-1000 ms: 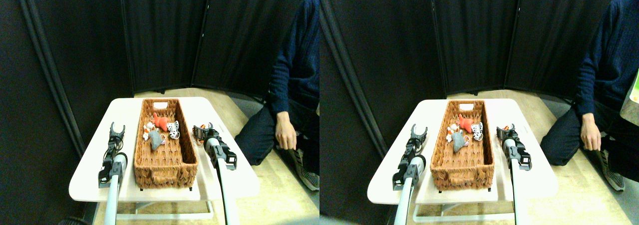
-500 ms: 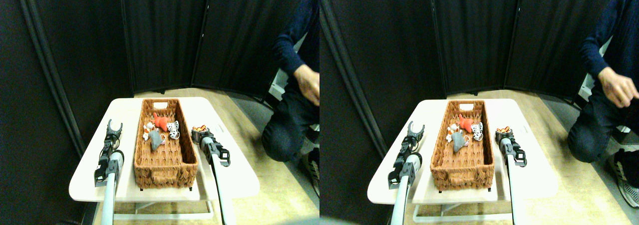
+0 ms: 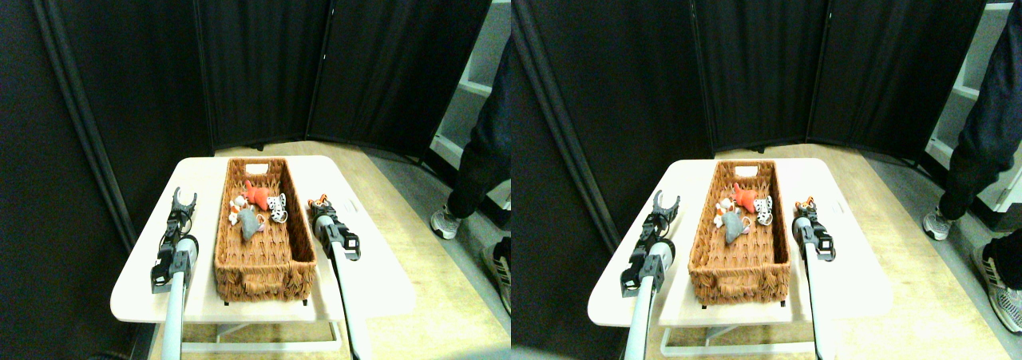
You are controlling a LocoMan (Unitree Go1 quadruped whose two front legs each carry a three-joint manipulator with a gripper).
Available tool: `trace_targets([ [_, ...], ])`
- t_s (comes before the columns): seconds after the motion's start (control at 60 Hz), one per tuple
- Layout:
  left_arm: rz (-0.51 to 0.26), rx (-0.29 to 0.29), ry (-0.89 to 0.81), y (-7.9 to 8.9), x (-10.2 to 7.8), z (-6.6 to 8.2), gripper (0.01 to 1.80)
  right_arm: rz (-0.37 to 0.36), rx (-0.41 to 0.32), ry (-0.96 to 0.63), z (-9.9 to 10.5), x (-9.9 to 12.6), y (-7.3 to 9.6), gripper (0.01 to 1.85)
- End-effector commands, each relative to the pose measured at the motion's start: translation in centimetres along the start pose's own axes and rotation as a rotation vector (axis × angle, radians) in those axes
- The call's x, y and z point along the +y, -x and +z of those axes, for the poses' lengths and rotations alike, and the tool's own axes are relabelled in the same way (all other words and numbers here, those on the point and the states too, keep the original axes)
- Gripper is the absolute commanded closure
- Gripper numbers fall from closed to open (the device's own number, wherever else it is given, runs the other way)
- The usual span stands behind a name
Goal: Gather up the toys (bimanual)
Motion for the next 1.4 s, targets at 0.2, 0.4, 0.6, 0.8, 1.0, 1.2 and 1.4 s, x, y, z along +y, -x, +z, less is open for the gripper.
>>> trace_targets([
  [0.2, -0.04, -0.017, 0.037, -0.5, -0.8, 0.7, 1.59, 0.217, 0.081, 0.019, 0.4, 5.1, 2.5, 1.85],
  [0.4, -0.052, -0.041, 0.017, -0.7, -0.5, 0.6, 1.75, 0.28, 0.117, 0.061, -0.2, 8.2, 4.0, 1.85],
  [0.6, -0.044, -0.03, 0.029, -0.8, -0.4, 0.5, 1.76, 0.35, 0.168, 0.148, -1.9, 10.9, 5.5, 1.83],
  [0.8, -0.044, -0.042, 0.036, -0.7, -0.4, 0.4, 1.77, 0.368, 0.259, 0.161, -4.4, 12.3, 7.0, 1.85],
  [1.0, -0.056, -0.049, 0.029, -0.3, -0.3, 0.5, 1.76, 0.37, 0.346, 0.17, -7.5, 11.9, 7.8, 1.85],
  [1.2, -0.055, -0.05, 0.042, -0.1, -0.3, 0.5, 1.76, 0.311, 0.393, 0.158, -9.4, 10.5, 7.9, 1.85],
  [1.4, -0.061, -0.048, 0.045, 0.1, -0.3, 0.5, 1.76, 0.293, 0.449, 0.184, -10.1, 9.4, 7.7, 1.85],
])
